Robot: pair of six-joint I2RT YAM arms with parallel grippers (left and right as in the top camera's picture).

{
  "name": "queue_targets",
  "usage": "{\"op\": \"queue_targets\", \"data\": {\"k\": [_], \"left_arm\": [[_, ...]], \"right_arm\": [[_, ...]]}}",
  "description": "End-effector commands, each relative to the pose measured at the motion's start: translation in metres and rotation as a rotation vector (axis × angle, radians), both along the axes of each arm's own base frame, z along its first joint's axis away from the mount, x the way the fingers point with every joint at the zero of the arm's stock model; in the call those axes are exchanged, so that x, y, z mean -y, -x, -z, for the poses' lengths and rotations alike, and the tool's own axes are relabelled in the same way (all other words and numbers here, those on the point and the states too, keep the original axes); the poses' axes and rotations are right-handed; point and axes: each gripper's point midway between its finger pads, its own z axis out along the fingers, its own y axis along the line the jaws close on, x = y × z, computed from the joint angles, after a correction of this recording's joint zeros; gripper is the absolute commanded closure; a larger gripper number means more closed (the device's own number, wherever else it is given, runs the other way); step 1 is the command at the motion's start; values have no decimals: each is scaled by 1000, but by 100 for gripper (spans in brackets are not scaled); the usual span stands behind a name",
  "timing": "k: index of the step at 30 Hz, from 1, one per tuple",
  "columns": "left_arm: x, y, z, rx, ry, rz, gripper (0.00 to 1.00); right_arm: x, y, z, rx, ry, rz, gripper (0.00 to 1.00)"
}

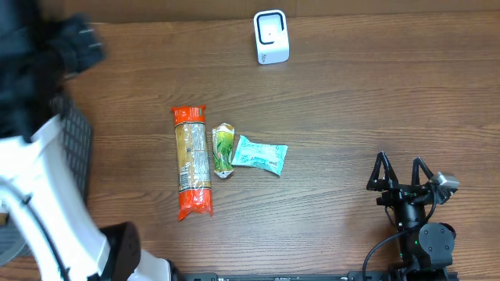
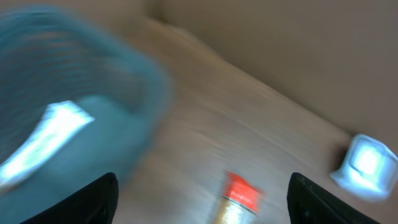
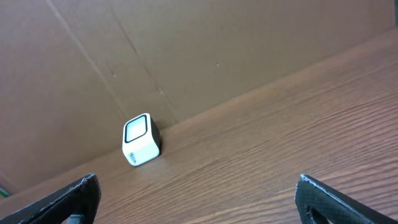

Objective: Scan the item barcode
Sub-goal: 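Carry the spaghetti package out and lay it left of the tea pouch, then move the left gripper back into the basket over the white tube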

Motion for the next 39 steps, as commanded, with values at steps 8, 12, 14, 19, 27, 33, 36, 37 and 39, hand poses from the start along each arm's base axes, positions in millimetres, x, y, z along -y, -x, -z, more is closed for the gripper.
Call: {"op": "queue_targets", "data": {"k": [8, 12, 14, 19, 27, 33, 36, 37, 39], "left_arm": [[-133, 95, 50, -164, 130, -509, 28], [-156, 112, 79, -252, 156, -595, 28], [-166, 116, 93, -283, 169, -621, 28], [-191, 112, 143, -381, 166, -579, 27], [-223, 83, 210, -486, 22, -351, 23], [-237, 71, 252, -582, -125, -138, 26], [-241, 67, 270, -625, -201, -38, 24], [-242, 66, 272, -634, -220, -15, 25], [-246, 63, 274, -636, -254, 9, 27]], "right_arm": [[2, 0, 2, 3, -3, 9, 0], [2, 0, 2, 3, -3, 9, 0], [2, 0, 2, 3, -3, 9, 0], [2, 0, 2, 3, -3, 9, 0], [2, 0, 2, 3, -3, 9, 0], [2, 0, 2, 3, -3, 9, 0], [2, 0, 2, 3, -3, 9, 0], [2, 0, 2, 3, -3, 9, 0], [2, 0, 2, 3, -3, 9, 0]]}}
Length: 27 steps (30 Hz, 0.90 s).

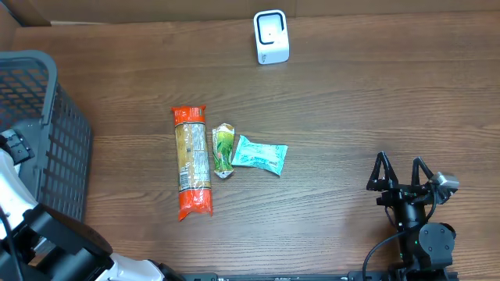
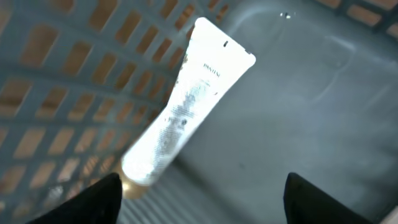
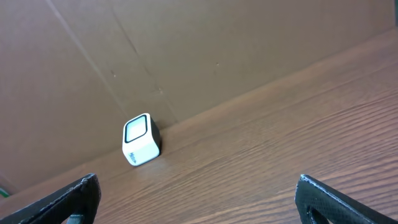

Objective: Scan the item barcode
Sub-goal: 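Move the left gripper back into the basket over the white tube, then grasp the white conditioner tube in the basket with left gripper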

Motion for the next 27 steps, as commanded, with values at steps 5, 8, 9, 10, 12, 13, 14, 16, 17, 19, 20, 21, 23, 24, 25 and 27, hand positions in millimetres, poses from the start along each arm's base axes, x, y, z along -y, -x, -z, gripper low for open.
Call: {"op": "queue_targets", "data": {"k": [5, 8, 9, 10, 12, 13, 14, 16, 17, 19, 20, 21, 23, 24, 25, 27], "left_arm": [[-22, 1, 9, -84, -104, 145, 27], [-30, 9, 23, -128, -90, 160, 30], [-32, 12, 29, -146, -79, 165, 30], [-34, 15, 37, -167, -66, 170, 31], [-37, 20, 50, -194, -42, 169, 32], [-38, 21, 57, -202, -31, 168, 32], [-40, 23, 62, -209, -23, 162, 32], [-44, 25, 71, -221, -15, 152, 32], [-46, 26, 74, -223, -14, 149, 32], [-50, 26, 79, -223, -14, 144, 30], [-52, 26, 83, -225, -14, 146, 30], [-53, 25, 85, -231, -15, 154, 30], [-55, 25, 92, -243, -10, 165, 29], [-55, 25, 98, -253, -2, 173, 29], [-55, 26, 103, -262, 7, 178, 30], [-54, 27, 113, -274, 27, 180, 32]], "right_arm": [[2, 0, 2, 3, -2, 9, 0], [2, 0, 2, 3, -2, 9, 0], [2, 0, 2, 3, -2, 9, 0], [2, 0, 2, 3, -2, 9, 0], [2, 0, 2, 3, -2, 9, 0], [2, 0, 2, 3, -2, 9, 0], [2, 0, 2, 3, -2, 9, 0], [2, 0, 2, 3, -2, 9, 0], [2, 0, 2, 3, -2, 9, 0], [2, 0, 2, 3, -2, 9, 0], [2, 0, 2, 3, -2, 9, 0], [2, 0, 2, 3, -2, 9, 0], [2, 0, 2, 3, -2, 9, 0], [2, 0, 2, 3, -2, 9, 0], [2, 0, 2, 3, -2, 9, 0], [2, 0, 2, 3, -2, 9, 0]]}}
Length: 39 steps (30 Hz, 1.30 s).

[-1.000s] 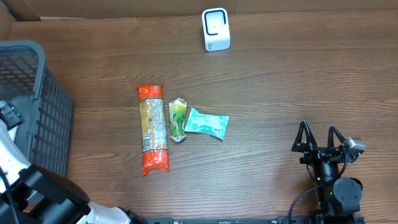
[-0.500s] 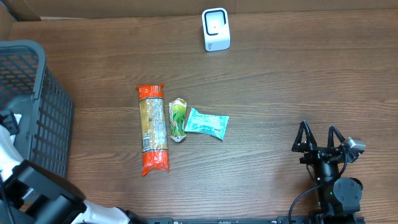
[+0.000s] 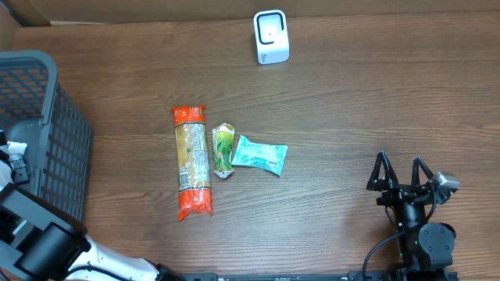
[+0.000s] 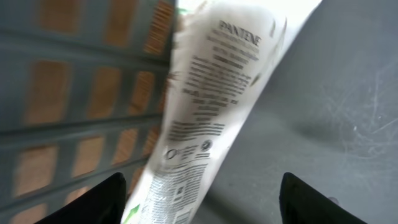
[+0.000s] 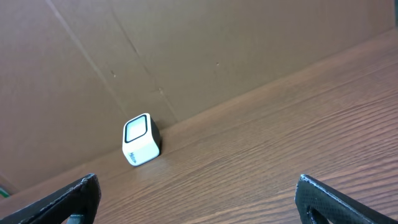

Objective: Scan the item barcode
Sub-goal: 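Grasp the white conditioner tube in the basket with left gripper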

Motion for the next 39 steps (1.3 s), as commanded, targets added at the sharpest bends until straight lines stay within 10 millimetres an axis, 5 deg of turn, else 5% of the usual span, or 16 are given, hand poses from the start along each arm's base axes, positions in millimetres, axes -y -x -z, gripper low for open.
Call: {"op": "queue_targets", "data": {"k": [1, 10, 12, 14, 21, 26, 31, 39], "left_arm": [[0, 9, 30, -61, 47, 12, 32], [10, 17, 68, -108, 135, -20, 37], [10, 17, 70, -96, 139, -48, 55], [10, 14, 68, -83, 132, -57, 96], [16, -6, 48, -21, 101, -73, 96], [22, -40, -22, 153, 2, -101, 96], [49, -77, -116, 392, -64, -33, 96], [89, -64, -255, 695, -224, -38, 96]], "right_arm": [[2, 0, 2, 3, -2, 9, 0], [2, 0, 2, 3, -2, 9, 0], [2, 0, 2, 3, -2, 9, 0], [2, 0, 2, 3, -2, 9, 0], [2, 0, 2, 3, -2, 9, 0], [2, 0, 2, 3, -2, 9, 0], [2, 0, 2, 3, -2, 9, 0], [2, 0, 2, 3, -2, 9, 0]]}}
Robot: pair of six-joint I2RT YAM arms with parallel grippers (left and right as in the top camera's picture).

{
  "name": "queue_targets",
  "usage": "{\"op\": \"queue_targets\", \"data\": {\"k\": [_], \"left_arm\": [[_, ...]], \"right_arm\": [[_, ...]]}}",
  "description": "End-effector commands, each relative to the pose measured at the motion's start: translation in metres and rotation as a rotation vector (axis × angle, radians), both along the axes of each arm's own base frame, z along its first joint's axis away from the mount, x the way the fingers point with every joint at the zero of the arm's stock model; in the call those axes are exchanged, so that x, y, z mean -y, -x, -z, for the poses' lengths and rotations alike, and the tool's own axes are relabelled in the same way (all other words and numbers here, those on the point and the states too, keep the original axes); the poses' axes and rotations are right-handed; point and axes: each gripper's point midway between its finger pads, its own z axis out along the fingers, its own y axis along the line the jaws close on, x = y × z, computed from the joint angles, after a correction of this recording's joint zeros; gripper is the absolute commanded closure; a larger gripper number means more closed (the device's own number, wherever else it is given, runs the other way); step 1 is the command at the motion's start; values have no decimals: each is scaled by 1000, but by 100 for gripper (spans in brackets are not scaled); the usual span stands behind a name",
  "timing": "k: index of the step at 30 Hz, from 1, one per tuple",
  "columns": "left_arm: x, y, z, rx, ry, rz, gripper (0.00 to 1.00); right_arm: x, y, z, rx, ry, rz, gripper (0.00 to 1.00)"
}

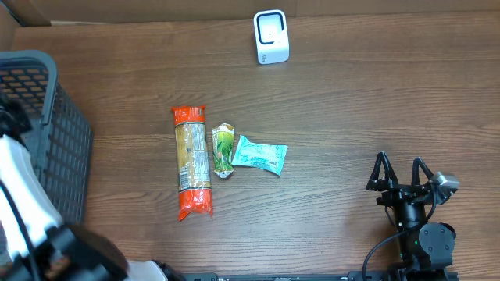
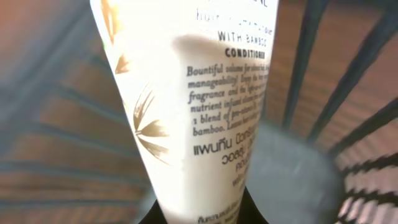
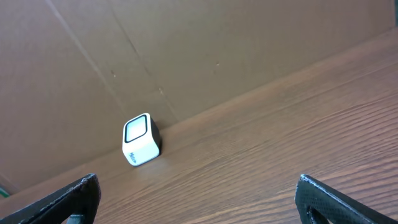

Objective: Scan the item barcode
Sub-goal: 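Grasp the white conditioner tube in the basket with left gripper, then carry the white tube out and drop it right of the items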

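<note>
A white conditioner tube point(image 2: 186, 112) fills the left wrist view, and my left gripper point(image 2: 199, 214) is shut on its lower part, the dark fingers showing either side of it. Behind the tube are the bars of the grey basket point(image 2: 323, 74). In the overhead view my left arm point(image 1: 23, 195) is a white blur over the basket point(image 1: 70, 148), and the tube is hidden there. The white scanner point(image 1: 271, 37) stands at the far edge of the table, also in the right wrist view point(image 3: 142, 139). My right gripper point(image 1: 401, 173) stands open and empty at the near right.
On the table's middle lie a long orange-ended pasta pack point(image 1: 192, 161), a small green sachet point(image 1: 223, 149) and a teal packet point(image 1: 260, 154). A cardboard wall point(image 3: 186, 56) rises behind the scanner.
My left gripper was open with the tube lying in front of it in the basket. Now it is shut on the tube. The right arm has not moved.
My left gripper was open and blurred near the basket. Then it was open inside the basket above the lying tube, then closer to it. Now it holds the tube among the basket bars. The right gripper stayed open throughout.
</note>
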Motion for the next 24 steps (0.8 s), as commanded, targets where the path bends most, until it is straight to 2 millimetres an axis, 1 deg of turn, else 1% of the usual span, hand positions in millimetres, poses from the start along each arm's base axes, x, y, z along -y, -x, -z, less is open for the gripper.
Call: {"op": "queue_targets", "data": {"k": [1, 3, 5, 7, 8, 10, 12, 14, 16, 17, 18, 19, 24], "left_arm": [[14, 18, -93, 234, -95, -56, 96], [23, 28, -118, 294, -125, -62, 96], [34, 35, -139, 367, -128, -63, 96], [54, 33, -155, 449, -99, -13, 96], [66, 29, -161, 484, -75, 27, 96], [98, 15, -169, 550, 8, 136, 96], [138, 0, -167, 593, 144, 257, 96], [188, -16, -156, 601, 339, 382, 96], [236, -28, -138, 543, 498, 500, 96], [260, -33, -125, 494, 559, 554, 96], [281, -38, -112, 441, 606, 592, 96], [298, -41, -101, 397, 640, 623, 96], [398, -59, -31, 142, 796, 805, 96]], "right_arm": [[2, 0, 2, 3, -3, 8, 0], [2, 0, 2, 3, -3, 8, 0], [2, 0, 2, 3, -3, 8, 0], [2, 0, 2, 3, -3, 8, 0], [2, 0, 2, 3, -3, 8, 0], [2, 0, 2, 3, -3, 8, 0], [2, 0, 2, 3, -3, 8, 0], [2, 0, 2, 3, -3, 8, 0], [2, 0, 2, 3, -3, 8, 0], [2, 0, 2, 3, -3, 8, 0], [2, 0, 2, 3, -3, 8, 0], [2, 0, 2, 3, -3, 8, 0], [2, 0, 2, 3, -3, 8, 0]]}}
